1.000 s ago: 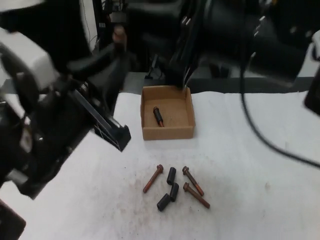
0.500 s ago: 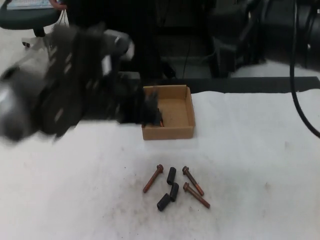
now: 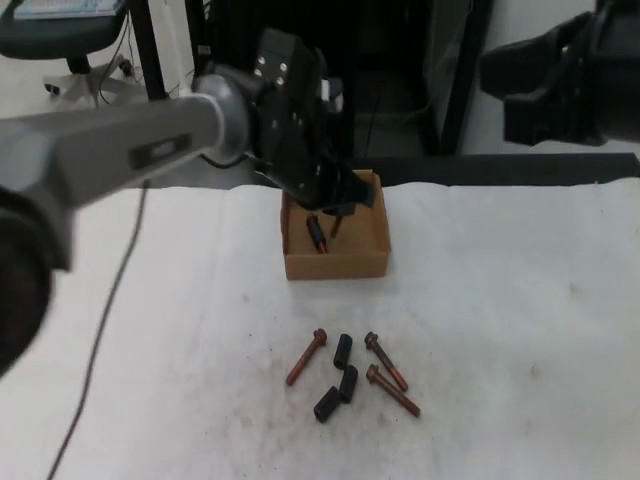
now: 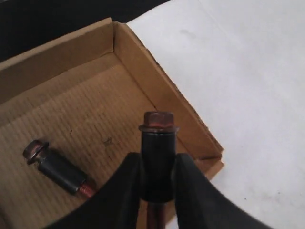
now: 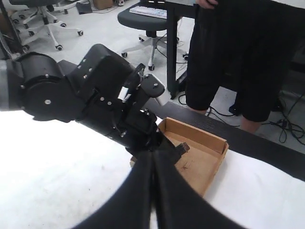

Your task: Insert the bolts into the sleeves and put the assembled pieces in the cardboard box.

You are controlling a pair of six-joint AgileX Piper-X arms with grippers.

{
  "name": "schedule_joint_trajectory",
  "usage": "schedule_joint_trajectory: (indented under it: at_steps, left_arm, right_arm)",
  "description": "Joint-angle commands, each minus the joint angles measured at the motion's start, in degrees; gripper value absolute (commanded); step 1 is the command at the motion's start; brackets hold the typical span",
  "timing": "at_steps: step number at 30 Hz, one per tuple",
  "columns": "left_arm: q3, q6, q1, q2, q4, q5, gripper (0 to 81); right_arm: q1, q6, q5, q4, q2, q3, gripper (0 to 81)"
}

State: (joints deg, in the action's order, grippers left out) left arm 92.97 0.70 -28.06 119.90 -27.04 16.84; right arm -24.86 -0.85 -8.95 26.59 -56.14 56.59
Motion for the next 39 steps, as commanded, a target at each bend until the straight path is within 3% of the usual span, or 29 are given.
schedule_joint_trajectory:
  at_steps: [1, 6, 8, 13, 15, 18, 23, 31, 36, 39]
  left_arm:
    - [6.7, -0.7, 0.4, 4.6, -0.9, -0.1, 0.0]
    - [10.0, -0.7, 0.9, 8.5, -1.0, -0.4, 0.1]
    - [10.1, -0.7, 1.2, 8.5, -0.1, -0.5, 4.0]
    - [12.1, 0.2, 1.9, 8.5, -1.6, -0.5, 33.5]
    - [13.7, 2.4, 2.1, 8.2, -4.8, -0.5, 37.6]
    - [17.0, 2.7, 2.2, 7.4, -12.0, -0.3, 32.8]
    - [18.5, -3.8, 2.2, 2.2, -21.6, -0.1, 0.2]
    - [13.0, -10.2, 2.2, -12.7, -34.8, -7.8, 0.3]
    - [-6.0, -10.2, 1.2, -27.0, -37.5, -7.8, 0.3]
    - [-24.6, -8.8, 0.6, -38.9, -31.0, -8.2, 0.3]
  right_arm:
    - [0.7, 0.2, 0.4, 2.9, 1.0, 0.3, 0.6]
    - [0.8, 0.2, 0.4, 6.6, 1.1, 0.3, 0.6]
    - [0.8, 0.4, 0.4, 6.7, 1.1, 0.3, 0.6]
    - [0.8, 0.4, 0.4, 6.7, 1.1, 0.3, 0.6]
    - [0.8, 0.4, 0.4, 6.7, 1.1, 0.3, 0.6]
    - [0.8, 0.4, 0.4, 6.7, 1.1, 0.3, 0.6]
    - [0.8, 0.4, 0.4, 7.2, 1.1, 0.3, 0.6]
    - [0.8, -1.8, 0.4, 13.9, -3.0, 0.2, 0.6]
    - [0.8, -1.8, 0.4, 19.1, -9.2, 0.2, 0.6]
    - [0.8, -1.8, 0.0, 18.1, -13.3, 0.2, 0.6]
